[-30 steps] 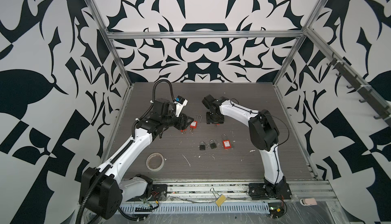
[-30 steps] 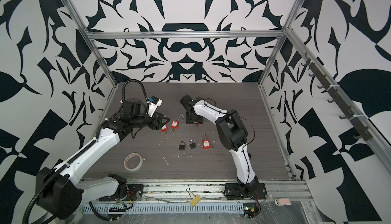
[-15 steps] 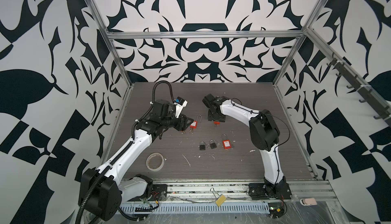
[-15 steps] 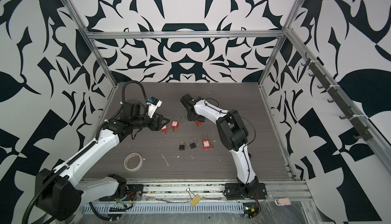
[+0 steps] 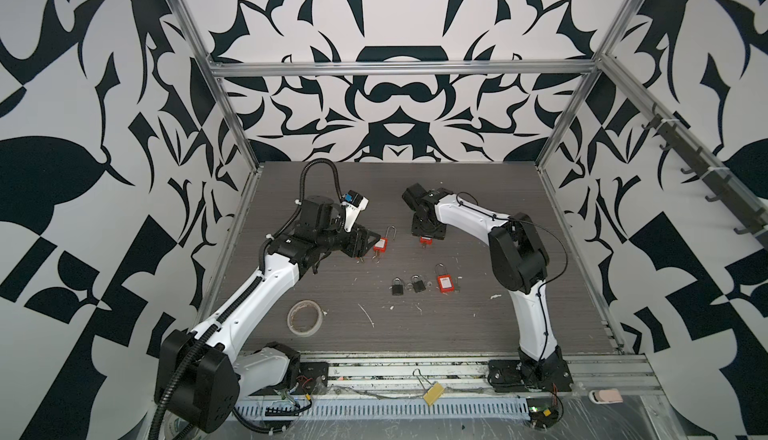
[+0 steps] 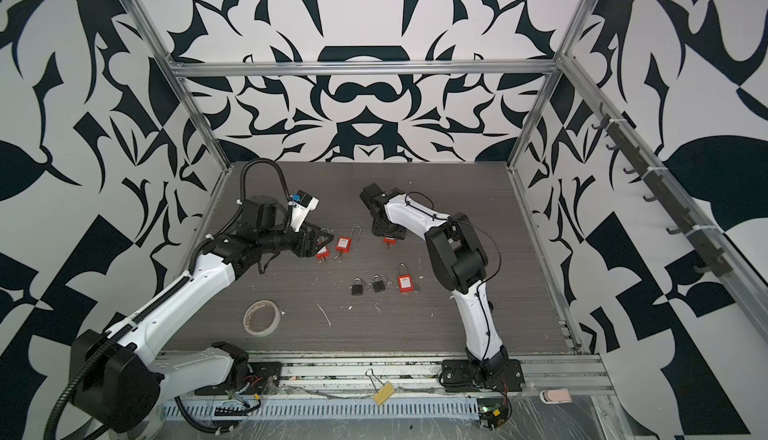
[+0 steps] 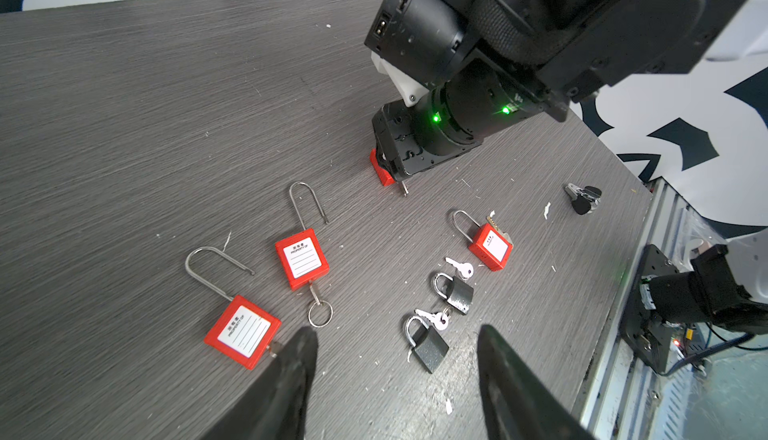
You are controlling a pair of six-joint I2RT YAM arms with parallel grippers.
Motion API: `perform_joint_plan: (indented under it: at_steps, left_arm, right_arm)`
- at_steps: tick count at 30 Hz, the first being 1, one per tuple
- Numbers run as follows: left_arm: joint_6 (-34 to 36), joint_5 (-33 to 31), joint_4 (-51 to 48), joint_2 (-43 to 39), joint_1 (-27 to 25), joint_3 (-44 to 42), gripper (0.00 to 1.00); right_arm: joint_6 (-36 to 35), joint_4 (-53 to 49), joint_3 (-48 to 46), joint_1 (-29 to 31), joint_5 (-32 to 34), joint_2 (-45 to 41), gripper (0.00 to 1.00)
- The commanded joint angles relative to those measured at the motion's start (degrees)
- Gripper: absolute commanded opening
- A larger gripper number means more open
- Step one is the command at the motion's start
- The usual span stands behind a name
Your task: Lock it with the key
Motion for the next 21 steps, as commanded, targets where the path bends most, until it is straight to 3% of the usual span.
perform_joint_plan:
  at_steps: [1, 10, 21]
  left_arm:
    - [-0.90, 0.53, -0.36, -0.47, 0.11, -0.28, 0.64]
    - [-1.24, 0.53, -0.50, -0.35, 0.15, -0.11, 0.64]
    - [-1.52, 0.84, -0.54, 0.02, 0.15, 0.02, 0.64]
  right_arm:
    - [0.41, 1.36, -0.84, -0.37, -1.78, 0.08, 0.54]
    - [-0.68, 2.99, -1.21, -0.78, -3.01, 1.42, 0.53]
    - [-4.15, 2.85, -1.07, -1.07, -5.03, 1.01, 0.38]
